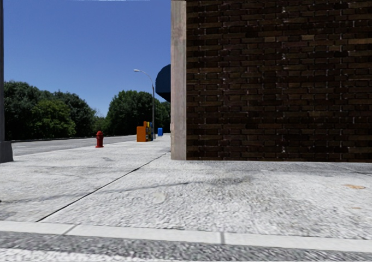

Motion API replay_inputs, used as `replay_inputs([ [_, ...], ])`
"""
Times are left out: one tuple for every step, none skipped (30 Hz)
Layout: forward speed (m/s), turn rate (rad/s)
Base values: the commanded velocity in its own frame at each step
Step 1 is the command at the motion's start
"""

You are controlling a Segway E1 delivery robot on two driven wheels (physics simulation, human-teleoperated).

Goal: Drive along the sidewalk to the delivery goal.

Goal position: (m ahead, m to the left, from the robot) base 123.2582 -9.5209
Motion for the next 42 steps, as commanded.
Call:
replay_inputs([
  [2.00, 0.38],
  [2.00, 0.38],
  [2.00, 0.38],
  [2.00, 0.38],
  [2.00, 0.38],
  [2.00, 0.38],
  [2.00, 0.38],
  [2.00, 0.38],
  [2.00, 0.38],
  [2.00, 0.38],
  [2.00, 0.38],
  [2.00, 0.38],
  [2.00, 0.38],
  [2.00, 0.38],
  [2.00, 0.38],
  [2.00, 0.38],
  [2.00, 0.38],
  [2.00, 0.38],
  [2.00, 0.38],
  [2.00, 0.38],
  [2.00, 0.38],
  [2.00, 0.38],
  [2.00, 0.38],
  [2.00, 0.38],
  [2.00, 0.38],
  [2.00, 0.37],
  [2.00, 0.35],
  [2.00, 0.35],
  [2.00, 0.34],
  [2.00, 0.34],
  [2.00, 0.34],
  [2.00, 0.34],
  [2.00, 0.34],
  [2.00, 0.34],
  [2.00, 0.34],
  [2.00, 0.34],
  [2.00, 0.34],
  [2.00, 0.34],
  [2.00, 0.34],
  [2.00, 0.34],
  [2.00, 0.34],
  [2.00, 0.34],
])
